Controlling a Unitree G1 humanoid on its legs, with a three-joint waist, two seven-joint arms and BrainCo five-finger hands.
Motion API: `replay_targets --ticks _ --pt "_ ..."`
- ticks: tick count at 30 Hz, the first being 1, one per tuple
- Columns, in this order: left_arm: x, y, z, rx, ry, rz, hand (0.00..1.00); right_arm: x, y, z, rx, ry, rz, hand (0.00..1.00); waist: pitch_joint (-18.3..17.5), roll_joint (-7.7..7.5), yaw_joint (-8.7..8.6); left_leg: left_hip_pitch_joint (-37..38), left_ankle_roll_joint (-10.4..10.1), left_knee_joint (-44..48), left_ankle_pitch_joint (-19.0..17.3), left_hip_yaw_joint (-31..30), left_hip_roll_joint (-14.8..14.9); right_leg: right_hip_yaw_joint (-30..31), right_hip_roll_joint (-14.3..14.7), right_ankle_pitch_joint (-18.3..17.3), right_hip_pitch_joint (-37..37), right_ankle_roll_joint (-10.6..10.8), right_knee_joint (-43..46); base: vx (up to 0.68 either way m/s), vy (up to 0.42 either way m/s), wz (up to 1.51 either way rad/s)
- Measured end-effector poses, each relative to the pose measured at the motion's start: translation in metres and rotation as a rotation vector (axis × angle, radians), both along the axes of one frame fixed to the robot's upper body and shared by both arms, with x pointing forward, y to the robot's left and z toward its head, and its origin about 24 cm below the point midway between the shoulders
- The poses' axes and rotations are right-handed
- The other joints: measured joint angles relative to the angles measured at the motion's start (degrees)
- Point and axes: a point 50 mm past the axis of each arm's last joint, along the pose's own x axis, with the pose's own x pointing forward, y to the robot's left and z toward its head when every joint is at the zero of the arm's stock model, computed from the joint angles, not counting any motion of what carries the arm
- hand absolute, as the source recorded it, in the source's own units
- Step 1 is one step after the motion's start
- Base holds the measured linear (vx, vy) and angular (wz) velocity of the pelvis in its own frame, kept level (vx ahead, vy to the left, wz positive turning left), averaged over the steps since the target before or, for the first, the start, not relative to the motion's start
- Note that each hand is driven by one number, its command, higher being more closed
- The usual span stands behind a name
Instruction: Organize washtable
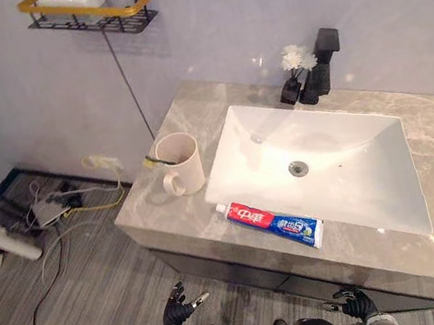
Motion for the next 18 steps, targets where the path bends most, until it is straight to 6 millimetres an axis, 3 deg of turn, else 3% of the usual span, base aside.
replay_targets --ticks 6,13,18 --pt "-0.007 0.001 -0.002 0.008 0.013 0.014 0.00 -0.003 0.004 0.001 0.007 -0.011 -0.009 0.00 -0.87 -0.34 0.04 3.10 2.10 -2.19 -0.26 5.82 -1.81 4.95 -1.82 1.48 0.84 2.93 -2.86 0.11 0.156 -0.38" --pt "-0.016 -0.004 -0.007 -0.010 0.046 0.029 0.00 -0.012 -0.001 0.000 -0.001 0.006 -0.031 0.00 -2.60 1.36 -0.02 5.70 2.68 -4.77 0.20 7.10 -1.84 6.37 -1.43 2.21 2.23 3.13 -4.94 0.05 0.014 -0.14" --pt "-0.020 -0.010 -0.010 -0.026 0.065 0.028 0.00 -0.010 -0.001 0.000 0.000 0.002 -0.027 0.00 -3.26 1.69 0.08 6.80 2.63 -7.61 2.12 7.68 -1.79 7.42 -0.80 4.78 2.75 2.73 -7.53 -0.04 -0.011 -0.12"
